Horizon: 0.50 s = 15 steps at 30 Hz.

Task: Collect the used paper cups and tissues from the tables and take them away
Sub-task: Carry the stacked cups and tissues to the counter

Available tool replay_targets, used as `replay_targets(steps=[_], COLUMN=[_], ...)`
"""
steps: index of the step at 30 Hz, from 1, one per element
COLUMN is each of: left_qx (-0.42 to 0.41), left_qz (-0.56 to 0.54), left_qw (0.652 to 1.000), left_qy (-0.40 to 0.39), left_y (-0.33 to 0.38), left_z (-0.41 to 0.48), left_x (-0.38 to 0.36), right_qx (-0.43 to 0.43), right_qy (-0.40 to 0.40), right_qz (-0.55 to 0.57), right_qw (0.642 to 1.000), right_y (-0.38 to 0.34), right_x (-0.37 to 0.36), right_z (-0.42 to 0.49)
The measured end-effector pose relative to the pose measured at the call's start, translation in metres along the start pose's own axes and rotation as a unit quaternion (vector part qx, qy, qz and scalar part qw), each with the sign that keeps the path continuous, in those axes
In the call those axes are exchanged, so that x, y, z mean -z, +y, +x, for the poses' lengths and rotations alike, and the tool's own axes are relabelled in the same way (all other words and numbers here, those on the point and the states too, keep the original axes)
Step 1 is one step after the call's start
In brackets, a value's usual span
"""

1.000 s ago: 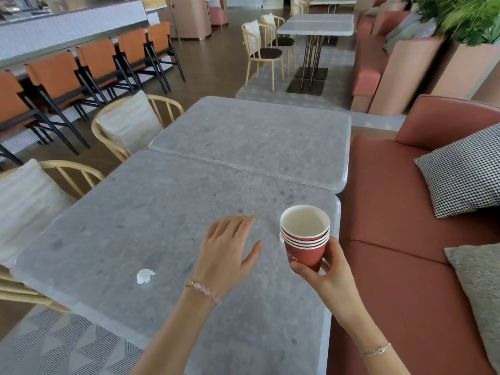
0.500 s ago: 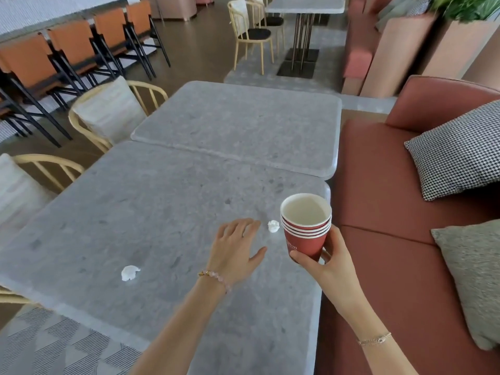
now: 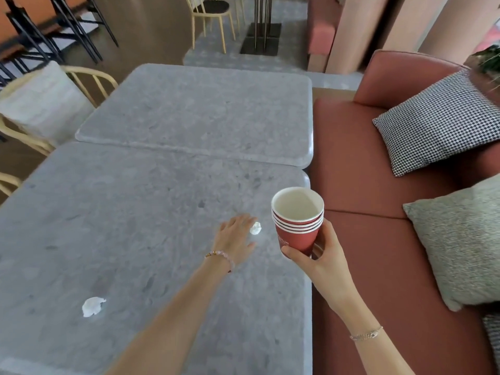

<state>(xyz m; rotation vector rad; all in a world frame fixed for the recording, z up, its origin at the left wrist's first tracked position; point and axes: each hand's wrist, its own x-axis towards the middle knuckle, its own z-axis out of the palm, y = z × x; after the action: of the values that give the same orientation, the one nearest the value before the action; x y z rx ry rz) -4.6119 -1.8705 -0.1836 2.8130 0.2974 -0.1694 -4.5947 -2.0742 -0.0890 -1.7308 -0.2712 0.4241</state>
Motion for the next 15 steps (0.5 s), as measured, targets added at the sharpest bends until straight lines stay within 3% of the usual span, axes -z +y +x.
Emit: replay_targets(steps=[15], left_qx=[-0.008], left_qz=[-0.083], left_qw=[0.996], left_qy=[0.015], left_y=[-0.006], left_z=[0.018], left_x=[-0.033], right_qx=[-0.031], right_qy=[0.027], right_qz=[-0.009], right_qw=[0.999], right_y=[0.01], right_x=[-0.001], right_z=[0.013])
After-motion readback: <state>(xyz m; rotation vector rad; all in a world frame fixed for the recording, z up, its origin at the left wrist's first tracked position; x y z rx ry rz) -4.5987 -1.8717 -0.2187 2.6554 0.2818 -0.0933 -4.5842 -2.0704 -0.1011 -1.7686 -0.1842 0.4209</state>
